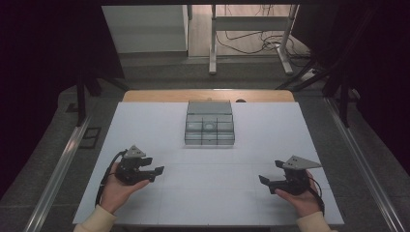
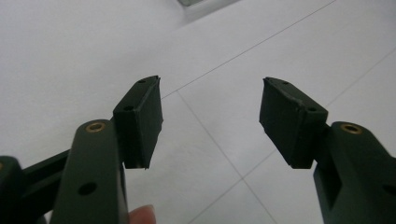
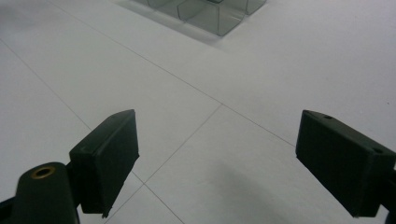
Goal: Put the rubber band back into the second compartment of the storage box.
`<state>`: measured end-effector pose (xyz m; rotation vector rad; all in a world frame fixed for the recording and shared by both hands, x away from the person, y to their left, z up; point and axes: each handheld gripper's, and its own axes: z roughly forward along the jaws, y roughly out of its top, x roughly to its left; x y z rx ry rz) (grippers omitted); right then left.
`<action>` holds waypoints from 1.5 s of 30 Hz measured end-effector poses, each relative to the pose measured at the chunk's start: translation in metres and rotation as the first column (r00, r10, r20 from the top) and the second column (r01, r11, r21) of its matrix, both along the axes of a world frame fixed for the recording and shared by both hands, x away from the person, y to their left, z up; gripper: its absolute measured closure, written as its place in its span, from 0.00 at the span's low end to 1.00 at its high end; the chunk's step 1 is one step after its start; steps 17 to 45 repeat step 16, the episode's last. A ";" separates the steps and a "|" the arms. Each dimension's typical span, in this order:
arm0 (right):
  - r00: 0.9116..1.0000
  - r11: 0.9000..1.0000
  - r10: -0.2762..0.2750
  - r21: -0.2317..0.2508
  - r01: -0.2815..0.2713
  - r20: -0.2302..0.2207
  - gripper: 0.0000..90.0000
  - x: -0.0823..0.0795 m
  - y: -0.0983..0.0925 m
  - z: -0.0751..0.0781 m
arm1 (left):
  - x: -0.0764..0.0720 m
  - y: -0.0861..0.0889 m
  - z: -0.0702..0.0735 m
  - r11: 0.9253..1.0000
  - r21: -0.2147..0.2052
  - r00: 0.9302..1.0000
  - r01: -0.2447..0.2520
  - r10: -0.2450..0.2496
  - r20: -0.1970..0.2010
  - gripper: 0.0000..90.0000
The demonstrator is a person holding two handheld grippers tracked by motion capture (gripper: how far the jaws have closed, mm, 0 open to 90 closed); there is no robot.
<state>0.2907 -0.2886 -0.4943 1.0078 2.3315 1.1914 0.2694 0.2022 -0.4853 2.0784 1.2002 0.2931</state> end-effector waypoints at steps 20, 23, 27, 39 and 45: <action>1.000 1.000 0.021 0.020 -0.021 0.010 0.15 -0.002 0.000 0.002 | 0.000 0.001 -0.007 1.000 -0.023 0.999 -0.022 0.022 0.025 0.42; 1.000 1.000 0.021 0.020 -0.021 0.010 0.15 -0.002 0.000 0.002 | 0.000 0.001 -0.007 1.000 -0.023 0.999 -0.022 0.022 0.025 0.42; 1.000 1.000 0.021 0.020 -0.021 0.010 0.15 -0.002 0.000 0.002 | 0.000 0.001 -0.007 1.000 -0.023 0.999 -0.022 0.022 0.025 0.42; 1.000 1.000 0.021 0.020 -0.021 0.010 0.15 -0.002 0.000 0.002 | 0.000 0.001 -0.007 1.000 -0.023 0.999 -0.022 0.022 0.025 0.42; 1.000 1.000 0.021 0.020 -0.021 0.010 0.15 -0.002 0.000 0.002 | 0.000 0.001 -0.007 1.000 -0.023 0.999 -0.022 0.022 0.025 0.42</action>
